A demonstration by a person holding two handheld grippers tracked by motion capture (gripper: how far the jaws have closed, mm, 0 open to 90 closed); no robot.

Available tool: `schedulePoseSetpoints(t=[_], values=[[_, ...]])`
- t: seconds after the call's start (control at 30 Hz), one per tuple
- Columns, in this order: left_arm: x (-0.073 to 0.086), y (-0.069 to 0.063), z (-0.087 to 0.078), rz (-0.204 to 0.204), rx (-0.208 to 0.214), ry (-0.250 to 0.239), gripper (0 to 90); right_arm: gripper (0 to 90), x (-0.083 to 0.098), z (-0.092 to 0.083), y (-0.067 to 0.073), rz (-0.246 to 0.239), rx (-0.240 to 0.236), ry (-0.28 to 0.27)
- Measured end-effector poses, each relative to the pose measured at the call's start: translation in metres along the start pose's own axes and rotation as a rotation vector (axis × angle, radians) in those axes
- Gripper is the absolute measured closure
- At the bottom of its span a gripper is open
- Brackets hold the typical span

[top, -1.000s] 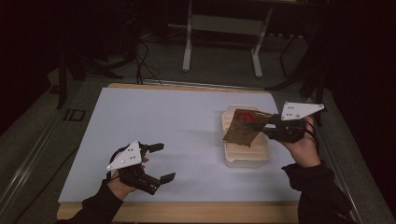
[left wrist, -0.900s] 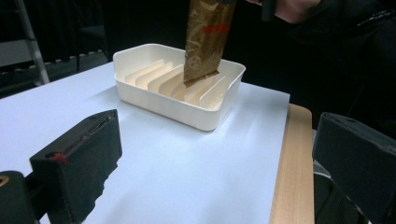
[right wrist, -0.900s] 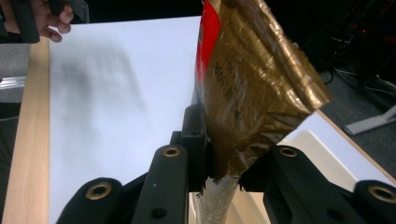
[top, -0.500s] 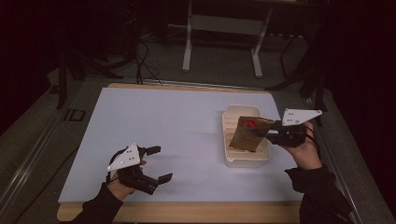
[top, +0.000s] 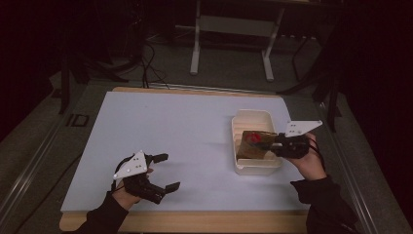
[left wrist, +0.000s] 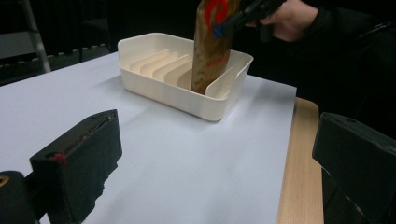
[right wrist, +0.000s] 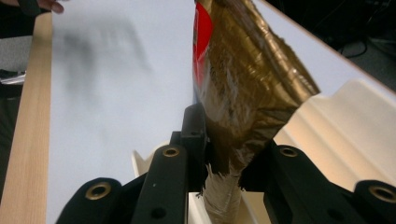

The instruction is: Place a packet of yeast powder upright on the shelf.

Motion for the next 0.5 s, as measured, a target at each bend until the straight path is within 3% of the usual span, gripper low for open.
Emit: schedulePoseSetpoints(t=[0.3,0.5], values=[[0.0018,0.0021,-0.0003,-0.006,-0.01,0.003,2.1,75.2,0.012,0.0085,-0.0017,0.045,-0.011,-0.026],[0.0031,0.002,0.001,-0.003,-0.007,0.008,2.1,64.1,0.0092,0.0069,-0.0009,0.062,0.021,-0.006]])
Point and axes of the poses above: each handheld gripper's, and its own axes: z roughly forward along the jaws, x roughly out of its underside, y roughly to its left, the point moved 8 cm from there along z, roughly forward along the jaws, and after that the axes turned 10 degrees about y, right-handed, at the moved point
